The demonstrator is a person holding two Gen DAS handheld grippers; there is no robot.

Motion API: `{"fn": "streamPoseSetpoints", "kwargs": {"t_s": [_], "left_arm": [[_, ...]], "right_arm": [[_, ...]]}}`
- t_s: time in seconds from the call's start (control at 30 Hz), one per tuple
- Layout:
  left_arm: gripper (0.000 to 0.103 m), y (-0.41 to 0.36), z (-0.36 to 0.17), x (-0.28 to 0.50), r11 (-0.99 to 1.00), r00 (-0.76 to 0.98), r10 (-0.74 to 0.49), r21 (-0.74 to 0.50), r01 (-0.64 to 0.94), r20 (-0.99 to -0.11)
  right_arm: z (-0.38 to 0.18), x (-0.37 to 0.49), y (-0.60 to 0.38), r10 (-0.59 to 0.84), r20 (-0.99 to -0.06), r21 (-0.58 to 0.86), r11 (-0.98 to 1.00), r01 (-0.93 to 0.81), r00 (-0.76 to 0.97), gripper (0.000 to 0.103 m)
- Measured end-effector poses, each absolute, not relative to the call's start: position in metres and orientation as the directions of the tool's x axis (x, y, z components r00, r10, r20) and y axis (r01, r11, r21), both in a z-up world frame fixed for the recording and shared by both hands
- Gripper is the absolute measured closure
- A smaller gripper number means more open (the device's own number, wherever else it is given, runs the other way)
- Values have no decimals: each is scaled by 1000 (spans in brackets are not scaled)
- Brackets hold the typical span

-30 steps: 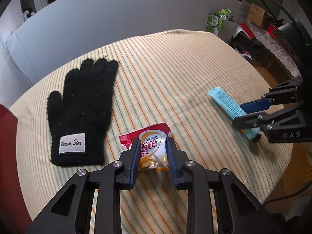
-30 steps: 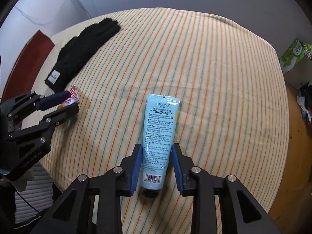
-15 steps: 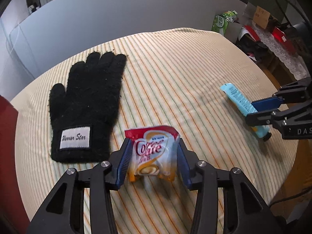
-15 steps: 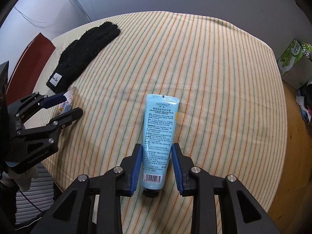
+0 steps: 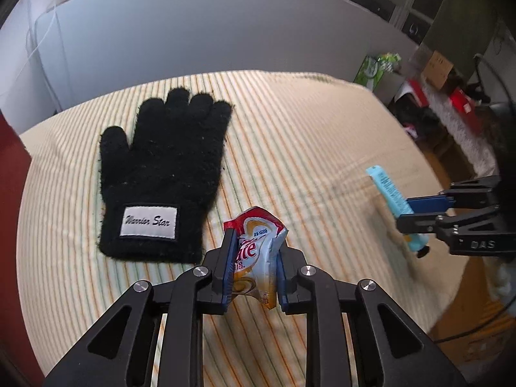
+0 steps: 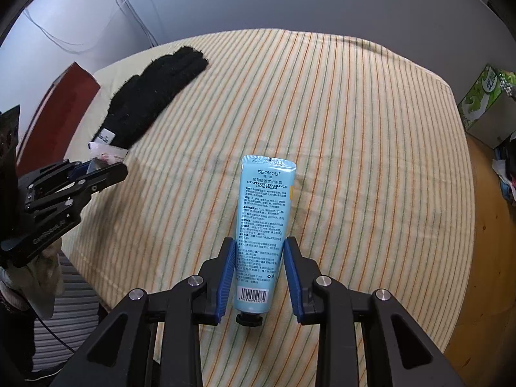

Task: Organize soft objects
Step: 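Carry sachet and tube to the shoebox and open both grippers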

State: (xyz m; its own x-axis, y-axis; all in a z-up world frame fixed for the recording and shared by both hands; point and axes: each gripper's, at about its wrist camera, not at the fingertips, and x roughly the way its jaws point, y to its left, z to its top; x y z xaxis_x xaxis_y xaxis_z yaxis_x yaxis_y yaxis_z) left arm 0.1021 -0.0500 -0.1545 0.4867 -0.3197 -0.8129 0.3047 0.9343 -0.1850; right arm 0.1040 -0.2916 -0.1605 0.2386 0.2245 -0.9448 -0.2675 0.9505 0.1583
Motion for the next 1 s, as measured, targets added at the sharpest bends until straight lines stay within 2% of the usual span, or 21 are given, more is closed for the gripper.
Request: {"fn": "streamPoseSetpoints", "kwargs": {"t_s": [0.33, 0.47, 0.73, 1.0], "left_arm": [[83, -19, -110, 86, 932, 562, -351, -218, 291, -749], [83, 8, -84, 80, 943, 617, -327, -206, 261, -716], [83, 100, -41, 67, 970, 703, -239, -196, 143, -670], [83, 185, -27, 64, 992, 741, -73, -128, -17, -667]], "right_arm": [[-115, 103, -273, 272, -912, 178, 936, -304, 305, 75], [-88, 114, -247, 304, -890, 181, 920, -349, 339, 76], [-35, 148, -155, 408, -830, 197, 853, -483, 382, 75], [-2, 184, -29, 509, -789, 222, 758, -614, 343, 75]]}}
